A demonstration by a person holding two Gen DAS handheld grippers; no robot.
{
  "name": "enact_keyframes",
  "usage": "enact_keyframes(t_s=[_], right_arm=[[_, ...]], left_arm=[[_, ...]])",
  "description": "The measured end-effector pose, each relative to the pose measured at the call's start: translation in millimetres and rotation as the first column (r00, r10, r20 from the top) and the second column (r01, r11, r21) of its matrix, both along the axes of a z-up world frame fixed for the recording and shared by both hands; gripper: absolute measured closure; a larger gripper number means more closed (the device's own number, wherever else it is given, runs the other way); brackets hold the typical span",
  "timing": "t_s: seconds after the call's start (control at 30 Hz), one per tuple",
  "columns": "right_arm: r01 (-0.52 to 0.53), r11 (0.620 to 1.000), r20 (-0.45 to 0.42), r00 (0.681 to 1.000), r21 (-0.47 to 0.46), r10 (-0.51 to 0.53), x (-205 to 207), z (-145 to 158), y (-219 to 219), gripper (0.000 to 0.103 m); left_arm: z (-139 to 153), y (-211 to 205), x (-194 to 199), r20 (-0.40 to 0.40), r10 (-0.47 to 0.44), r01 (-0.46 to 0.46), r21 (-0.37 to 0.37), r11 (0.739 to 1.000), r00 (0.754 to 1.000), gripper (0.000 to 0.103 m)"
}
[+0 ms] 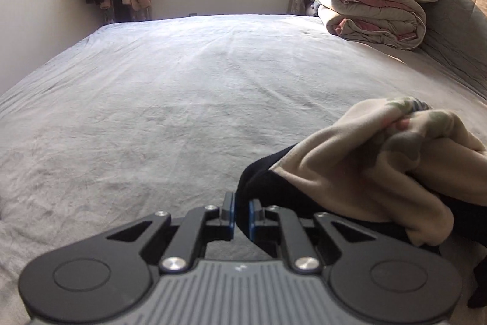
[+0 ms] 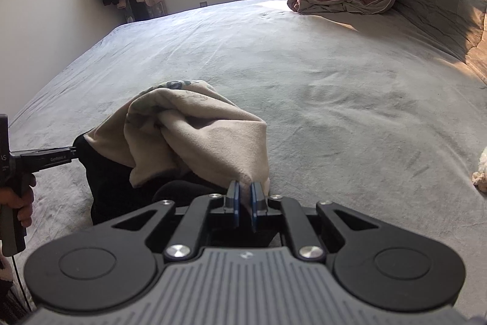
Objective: Fold clothes
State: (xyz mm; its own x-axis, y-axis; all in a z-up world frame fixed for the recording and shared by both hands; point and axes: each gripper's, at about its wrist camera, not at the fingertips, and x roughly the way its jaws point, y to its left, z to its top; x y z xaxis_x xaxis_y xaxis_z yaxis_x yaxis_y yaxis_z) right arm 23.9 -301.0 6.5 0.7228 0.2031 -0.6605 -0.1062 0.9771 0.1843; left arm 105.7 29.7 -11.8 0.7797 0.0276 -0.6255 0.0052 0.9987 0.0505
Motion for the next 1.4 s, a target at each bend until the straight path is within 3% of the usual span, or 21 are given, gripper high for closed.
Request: enact_keyframes(t_s=[0.13,0.3,0.4,0.57,0.83,1.0,1.27,1.4], right_arm=[[0.021,1.000,-0.012,1.000,-0.013,-0.022,-4,-3,-10,0.094],[0.029,1.000,0.003,1.000,-0.008,-0.029,-9,0,-16,0.094],[0.045,0.999,0.008,0.999,-0.010,-0.045,-5,-1,-17,0.094],[0.110,0.993,0.050,0.993,-0.041,-0.108,8,0,-20,0.094],[0.259,0.961,0.123,0.961,-0.098,-0.247,30,-4,-30,0.094],[0.293,0.950,0.112,0.953,-0.103,-0.282,43,-14,-38,0.094],[0.281,0.953,0.087,0.958,-0.110,-0.272,48,-20,-41,0.092],[0.274,0.955,0.074,0.961,-0.114,-0.267,51,-23,-42,0.087]], left_arm=[[13,16,0,0.076,0.070,-0.073,0.037,0.997,0.995,0.095],[29,43,5,0.108,0.130,-0.125,-0.049,0.991,0.986,0.094],[27,44,11,0.114,0.126,-0.120,-0.063,0.991,0.985,0.094],[34,23,35,0.142,0.087,-0.087,-0.007,0.996,0.986,0.094],[44,-15,87,0.178,0.040,-0.046,0.031,0.998,0.983,0.094],[28,-32,115,0.140,0.022,-0.030,0.054,0.998,0.990,0.094],[-5,-32,132,0.026,0.022,-0.021,-0.033,0.999,0.999,0.094],[-10,-31,127,-0.034,-0.011,0.008,-0.092,0.996,0.999,0.081]])
